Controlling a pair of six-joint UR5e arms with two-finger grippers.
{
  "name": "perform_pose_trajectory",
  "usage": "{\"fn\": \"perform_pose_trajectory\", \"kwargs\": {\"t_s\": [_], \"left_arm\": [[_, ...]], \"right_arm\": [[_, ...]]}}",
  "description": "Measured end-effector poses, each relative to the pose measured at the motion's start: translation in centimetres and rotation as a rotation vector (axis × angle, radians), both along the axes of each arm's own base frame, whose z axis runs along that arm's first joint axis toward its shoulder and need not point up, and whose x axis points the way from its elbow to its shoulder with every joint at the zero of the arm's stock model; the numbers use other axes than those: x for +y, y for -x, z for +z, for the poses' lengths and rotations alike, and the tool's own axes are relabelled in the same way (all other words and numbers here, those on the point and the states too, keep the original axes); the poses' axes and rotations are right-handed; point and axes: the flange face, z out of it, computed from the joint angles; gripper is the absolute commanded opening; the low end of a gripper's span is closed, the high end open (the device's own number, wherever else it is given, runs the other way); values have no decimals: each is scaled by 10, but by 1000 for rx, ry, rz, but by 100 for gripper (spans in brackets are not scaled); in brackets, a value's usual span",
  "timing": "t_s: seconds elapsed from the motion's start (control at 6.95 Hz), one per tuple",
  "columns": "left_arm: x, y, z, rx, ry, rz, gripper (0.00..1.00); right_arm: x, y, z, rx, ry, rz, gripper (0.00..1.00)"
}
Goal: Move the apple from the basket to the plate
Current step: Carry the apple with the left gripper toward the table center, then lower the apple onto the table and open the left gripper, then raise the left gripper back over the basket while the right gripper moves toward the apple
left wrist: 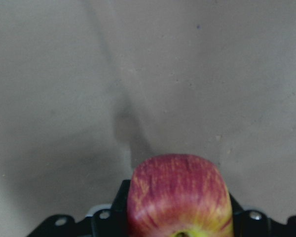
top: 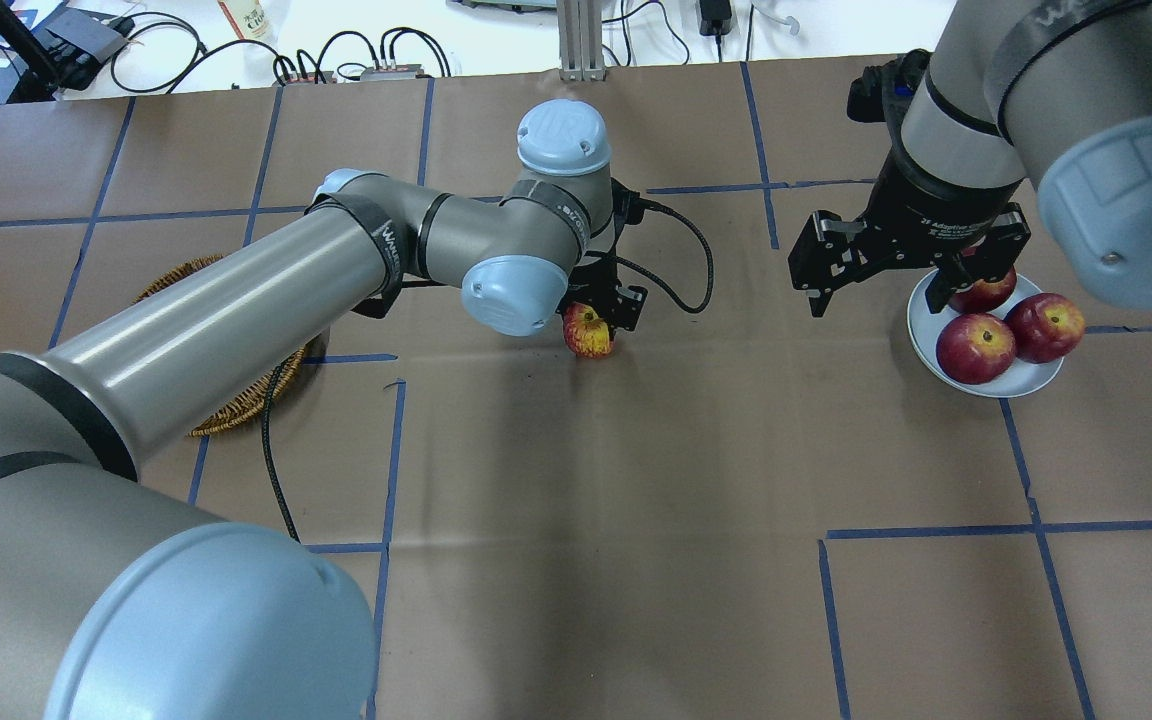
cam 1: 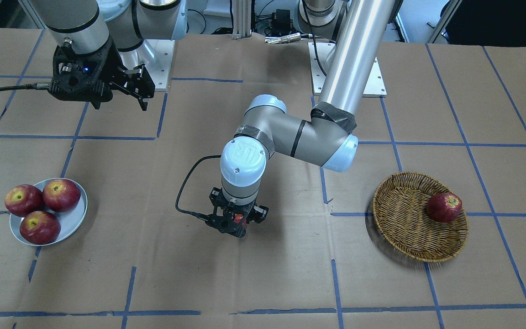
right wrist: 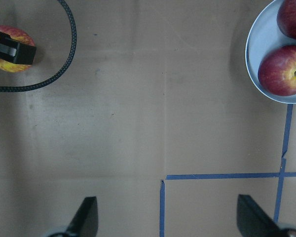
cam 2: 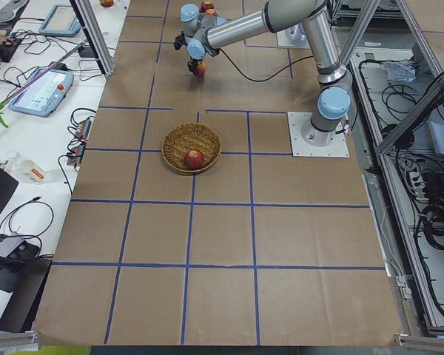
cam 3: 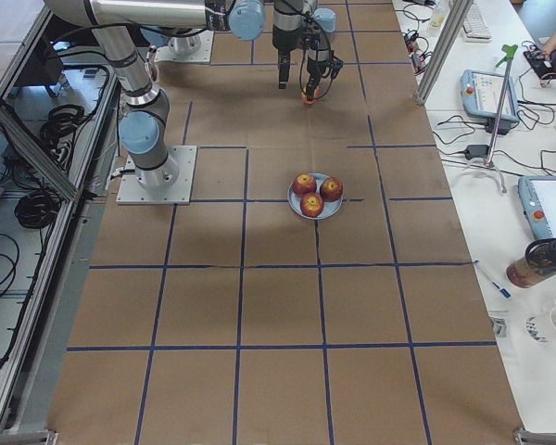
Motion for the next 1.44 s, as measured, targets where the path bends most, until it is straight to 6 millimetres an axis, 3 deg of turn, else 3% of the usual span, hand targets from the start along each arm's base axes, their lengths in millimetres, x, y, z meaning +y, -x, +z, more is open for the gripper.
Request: {"fn": "perform_pose_trajectory", "kwargs": {"t_s": [0.29, 0.58, 0.72, 0.86, 1.15, 1.44], "left_arm": [[0, 1, 0, 2, 7, 1, 99], [-1, 2, 17, 9, 31, 1, 99], [-2, -2, 42, 18, 58, 5, 99], [-3, -18, 82, 22, 82, 21, 99], [4, -87, 163, 9, 43, 104, 99], [37, -156, 235, -13, -23, 166, 99]], "right_arm": [[0, 0, 0, 0, 0, -1, 100], [0, 0, 0, 0, 1, -1, 100], [0, 0, 1, -1, 3, -1, 100], [-1, 0, 2, -1, 11, -1, 100], [-4, 0, 6, -1, 39, -4, 100], [-8, -1, 10, -5, 64, -16, 100]]}}
